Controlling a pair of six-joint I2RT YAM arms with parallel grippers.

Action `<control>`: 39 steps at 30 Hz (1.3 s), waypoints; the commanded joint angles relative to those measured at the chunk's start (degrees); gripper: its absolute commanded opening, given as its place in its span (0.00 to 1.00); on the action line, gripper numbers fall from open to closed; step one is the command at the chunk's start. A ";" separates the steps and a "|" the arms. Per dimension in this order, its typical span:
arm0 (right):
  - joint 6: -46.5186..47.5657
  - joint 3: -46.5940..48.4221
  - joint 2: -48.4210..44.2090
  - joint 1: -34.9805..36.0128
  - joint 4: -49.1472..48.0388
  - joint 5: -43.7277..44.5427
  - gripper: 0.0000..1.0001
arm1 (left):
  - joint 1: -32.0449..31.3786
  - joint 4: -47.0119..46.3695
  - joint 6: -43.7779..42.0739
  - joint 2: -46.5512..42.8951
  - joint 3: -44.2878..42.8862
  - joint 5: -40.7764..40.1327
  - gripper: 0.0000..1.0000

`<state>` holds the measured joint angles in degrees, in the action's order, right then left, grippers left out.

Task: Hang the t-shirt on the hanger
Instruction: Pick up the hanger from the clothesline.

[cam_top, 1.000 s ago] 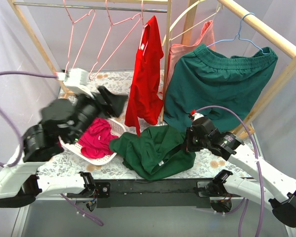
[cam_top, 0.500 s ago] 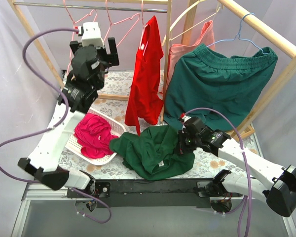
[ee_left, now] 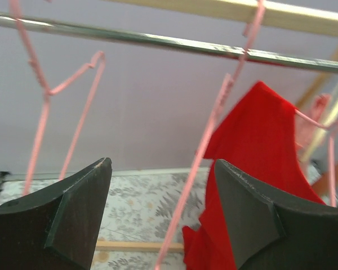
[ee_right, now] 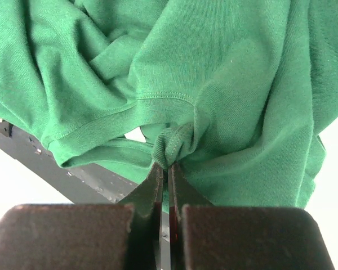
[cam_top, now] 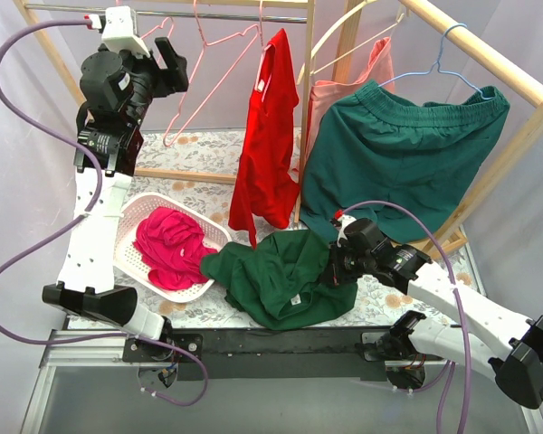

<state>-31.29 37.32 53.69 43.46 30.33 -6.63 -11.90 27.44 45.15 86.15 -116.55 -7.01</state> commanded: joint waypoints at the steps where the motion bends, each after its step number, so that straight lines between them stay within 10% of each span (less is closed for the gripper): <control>1: 1.40 1.61 -0.70 -0.31 -0.62 -1.19 0.01 | 2.92 -0.63 3.10 -2.21 3.43 17.01 0.72; 34: 2.72 1.00 1.07 -0.31 -0.35 -1.98 0.01 | 2.68 -1.34 5.65 -4.15 12.67 22.74 0.23; 39: 2.72 1.09 0.98 -0.22 -0.35 -1.98 0.01 | 1.27 -1.43 5.39 -2.92 10.56 21.43 0.00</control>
<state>-29.56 37.34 54.81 43.46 30.39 -7.73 -9.28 26.65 50.94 84.64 -103.59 15.18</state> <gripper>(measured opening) 0.043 0.072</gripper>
